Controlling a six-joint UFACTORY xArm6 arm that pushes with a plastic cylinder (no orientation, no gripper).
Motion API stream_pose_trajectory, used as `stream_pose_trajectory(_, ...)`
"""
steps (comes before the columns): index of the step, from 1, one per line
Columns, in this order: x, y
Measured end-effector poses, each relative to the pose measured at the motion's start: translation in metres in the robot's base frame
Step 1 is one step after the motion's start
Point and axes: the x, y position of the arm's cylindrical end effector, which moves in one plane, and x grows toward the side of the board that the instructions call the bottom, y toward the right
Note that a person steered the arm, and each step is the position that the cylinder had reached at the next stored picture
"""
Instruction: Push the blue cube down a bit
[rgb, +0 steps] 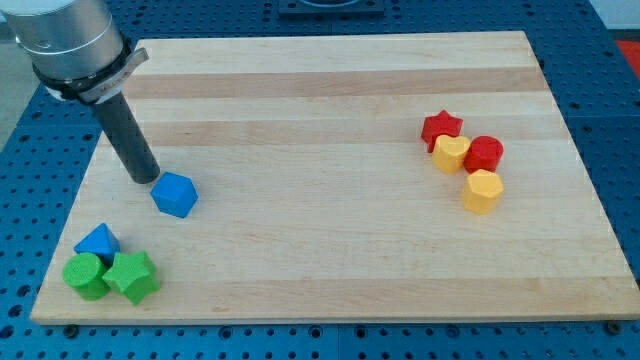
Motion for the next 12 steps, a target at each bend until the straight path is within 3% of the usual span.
stream_pose_trajectory(2, 0.011, 0.011)
stream_pose_trajectory(4, -0.030, 0.012)
stream_pose_trajectory(5, -0.040, 0.039)
stream_pose_trajectory(12, 0.025, 0.035)
